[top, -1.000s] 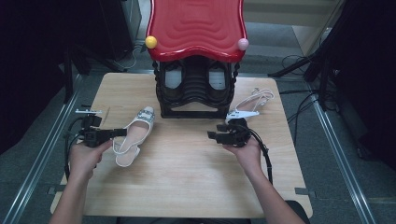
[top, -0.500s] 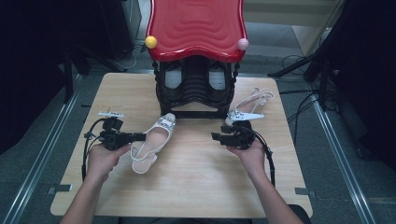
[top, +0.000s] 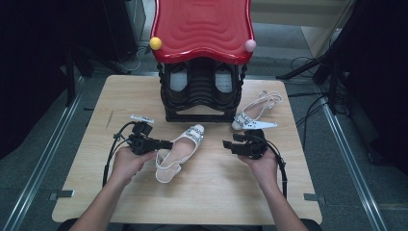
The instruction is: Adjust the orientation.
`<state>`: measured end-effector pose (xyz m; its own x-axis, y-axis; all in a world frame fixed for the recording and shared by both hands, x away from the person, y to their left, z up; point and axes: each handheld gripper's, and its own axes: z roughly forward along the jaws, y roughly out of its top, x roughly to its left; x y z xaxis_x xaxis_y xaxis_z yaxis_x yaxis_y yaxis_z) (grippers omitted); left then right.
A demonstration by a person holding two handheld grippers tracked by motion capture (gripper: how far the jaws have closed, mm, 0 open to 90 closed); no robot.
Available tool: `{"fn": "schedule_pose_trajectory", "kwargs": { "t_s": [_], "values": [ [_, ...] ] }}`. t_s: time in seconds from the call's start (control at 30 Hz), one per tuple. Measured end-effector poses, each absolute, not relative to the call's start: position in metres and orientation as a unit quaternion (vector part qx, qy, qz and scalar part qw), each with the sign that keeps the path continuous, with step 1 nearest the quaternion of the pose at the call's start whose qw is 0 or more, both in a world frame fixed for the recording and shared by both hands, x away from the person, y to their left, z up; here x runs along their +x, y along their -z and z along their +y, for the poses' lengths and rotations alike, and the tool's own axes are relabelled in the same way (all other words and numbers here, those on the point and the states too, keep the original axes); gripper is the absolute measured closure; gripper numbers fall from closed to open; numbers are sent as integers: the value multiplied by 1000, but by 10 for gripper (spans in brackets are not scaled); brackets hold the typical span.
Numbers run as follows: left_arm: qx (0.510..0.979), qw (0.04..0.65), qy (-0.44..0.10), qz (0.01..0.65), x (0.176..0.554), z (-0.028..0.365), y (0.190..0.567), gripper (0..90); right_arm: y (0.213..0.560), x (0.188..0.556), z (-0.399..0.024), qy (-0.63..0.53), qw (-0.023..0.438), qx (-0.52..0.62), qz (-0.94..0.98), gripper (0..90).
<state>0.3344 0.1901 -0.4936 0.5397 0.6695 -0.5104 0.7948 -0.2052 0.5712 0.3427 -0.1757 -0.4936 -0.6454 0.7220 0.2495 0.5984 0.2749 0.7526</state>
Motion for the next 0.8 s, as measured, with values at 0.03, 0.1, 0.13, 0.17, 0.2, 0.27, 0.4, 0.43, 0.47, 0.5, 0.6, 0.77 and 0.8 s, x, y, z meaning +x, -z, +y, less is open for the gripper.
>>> {"fn": "schedule_pose_trajectory", "kwargs": {
  "t_s": [0.03, 0.1, 0.13, 0.17, 0.2, 0.27, 0.4, 0.43, 0.47, 0.5, 0.6, 0.77, 0.8],
  "values": [
    [775, 412, 77, 473, 335, 187, 495, 862, 494, 342, -176, -435, 70, 416, 795, 447],
    [776, 410, 75, 473, 336, 180, 497, 862, 495, 340, -175, -432, 71, 415, 798, 447],
    [778, 409, 75, 472, 337, 176, 499, 862, 495, 339, -175, -432, 71, 414, 798, 447],
    [780, 407, 78, 469, 337, 172, 501, 861, 496, 338, -175, -431, 72, 414, 798, 447],
    [781, 407, 82, 467, 337, 168, 502, 862, 496, 337, -174, -430, 71, 414, 799, 446],
    [782, 407, 86, 465, 338, 162, 505, 862, 497, 336, -174, -430, 71, 413, 799, 446],
    [783, 408, 90, 460, 340, 153, 509, 862, 498, 334, -172, -428, 69, 412, 801, 446],
    [786, 404, 90, 459, 340, 151, 510, 862, 498, 333, -171, -427, 68, 411, 802, 446],
    [789, 399, 89, 459, 341, 150, 512, 861, 499, 333, -170, -426, 68, 410, 804, 447],
    [791, 394, 88, 461, 342, 149, 514, 861, 499, 332, -169, -426, 67, 409, 804, 446],
    [786, 394, 94, 466, 344, 150, 517, 859, 501, 332, -166, -424, 66, 405, 807, 447],
    [790, 394, 99, 460, 344, 150, 516, 798, 503, 331, -161, -420, 64, 399, 812, 447],
    [790, 395, 101, 457, 344, 151, 516, 777, 503, 331, -160, -419, 63, 397, 814, 447]
  ]
}}
